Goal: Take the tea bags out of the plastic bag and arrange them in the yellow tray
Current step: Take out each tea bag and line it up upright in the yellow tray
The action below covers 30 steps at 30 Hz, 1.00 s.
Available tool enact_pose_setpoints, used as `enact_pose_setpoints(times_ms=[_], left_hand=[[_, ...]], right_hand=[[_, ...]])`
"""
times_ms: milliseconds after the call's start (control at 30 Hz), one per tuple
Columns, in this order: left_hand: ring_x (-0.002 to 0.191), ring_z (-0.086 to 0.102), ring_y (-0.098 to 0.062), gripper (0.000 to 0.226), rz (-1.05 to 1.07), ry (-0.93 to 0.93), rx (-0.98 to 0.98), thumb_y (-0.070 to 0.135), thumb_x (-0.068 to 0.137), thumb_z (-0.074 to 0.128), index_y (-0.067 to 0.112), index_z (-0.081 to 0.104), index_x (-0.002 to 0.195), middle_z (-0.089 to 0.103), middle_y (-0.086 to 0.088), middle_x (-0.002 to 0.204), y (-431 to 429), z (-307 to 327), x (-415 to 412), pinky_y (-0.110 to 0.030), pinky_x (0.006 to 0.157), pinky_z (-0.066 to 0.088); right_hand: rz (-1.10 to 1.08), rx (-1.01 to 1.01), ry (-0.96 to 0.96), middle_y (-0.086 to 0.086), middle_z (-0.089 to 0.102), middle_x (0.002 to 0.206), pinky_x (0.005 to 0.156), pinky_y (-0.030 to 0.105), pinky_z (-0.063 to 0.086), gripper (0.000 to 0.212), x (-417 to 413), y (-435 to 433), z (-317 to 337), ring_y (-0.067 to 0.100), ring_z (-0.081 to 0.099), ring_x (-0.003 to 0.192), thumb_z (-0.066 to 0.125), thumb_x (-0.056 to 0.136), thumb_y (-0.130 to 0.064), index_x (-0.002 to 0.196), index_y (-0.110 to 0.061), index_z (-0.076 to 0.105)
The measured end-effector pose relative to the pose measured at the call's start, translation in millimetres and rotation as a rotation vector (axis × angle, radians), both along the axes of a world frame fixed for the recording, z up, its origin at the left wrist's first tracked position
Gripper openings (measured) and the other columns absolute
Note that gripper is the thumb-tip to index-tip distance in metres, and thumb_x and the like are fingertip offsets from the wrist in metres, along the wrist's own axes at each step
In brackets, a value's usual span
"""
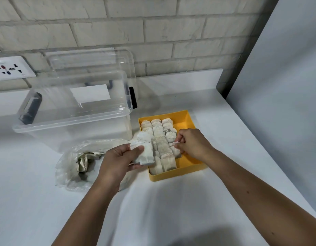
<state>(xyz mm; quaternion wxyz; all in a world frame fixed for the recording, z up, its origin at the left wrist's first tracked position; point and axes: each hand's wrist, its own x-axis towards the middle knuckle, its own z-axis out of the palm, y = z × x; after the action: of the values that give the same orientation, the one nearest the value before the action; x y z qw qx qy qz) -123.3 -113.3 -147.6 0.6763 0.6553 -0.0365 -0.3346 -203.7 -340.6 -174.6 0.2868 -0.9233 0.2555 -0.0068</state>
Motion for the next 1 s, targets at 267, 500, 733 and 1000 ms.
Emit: enact_pose_setpoints(times_ms=[267,500,733,1000], left_hand=[[0.076,0.076,-0.019,0.012,-0.023,0.014,-0.02,0.009,0.09,0.068,0.006,0.074,0.1,0.078,-0.008,0.088,-2,-1,-4,-0.024,0.062,0.06],[0.082,0.075,-0.021,0.014,-0.137,-0.003,0.005,0.013,0.089,0.07,0.007,0.076,0.1,0.078,-0.01,0.092,-11,0,-10,-0.026,0.068,0.06],[0.083,0.076,-0.022,0.01,-0.128,-0.097,0.049,0.014,0.087,0.073,0.012,0.078,0.095,0.078,-0.007,0.089,-13,-1,-6,-0.035,0.077,0.061],[0.085,0.076,-0.023,0.013,-0.094,-0.075,0.071,0.011,0.088,0.071,0.007,0.076,0.1,0.078,-0.007,0.09,-12,-11,-8,-0.034,0.077,0.061]], right_hand=[[-0.06,-0.059,-0.038,-0.009,0.059,0.081,0.072,0.027,0.047,0.023,1,6,-1,0.014,0.06,0.081,0.074,0.083,-0.034,0.097,-0.022,0.059],[-0.055,0.522,-0.285,-0.018,0.062,0.061,0.055,0.018,0.045,0.015,-5,50,48,0.0,0.052,0.05,0.068,0.088,-0.037,0.092,-0.022,0.072],[-0.095,0.309,-0.385,0.004,0.065,0.063,0.057,0.023,0.053,0.009,-16,27,67,0.011,0.06,0.048,0.068,0.09,-0.021,0.09,-0.012,0.069],[-0.013,0.078,0.031,0.001,0.07,0.069,0.077,0.038,0.057,0.01,-30,10,30,0.013,0.067,0.064,0.067,0.09,-0.023,0.089,-0.013,0.069]])
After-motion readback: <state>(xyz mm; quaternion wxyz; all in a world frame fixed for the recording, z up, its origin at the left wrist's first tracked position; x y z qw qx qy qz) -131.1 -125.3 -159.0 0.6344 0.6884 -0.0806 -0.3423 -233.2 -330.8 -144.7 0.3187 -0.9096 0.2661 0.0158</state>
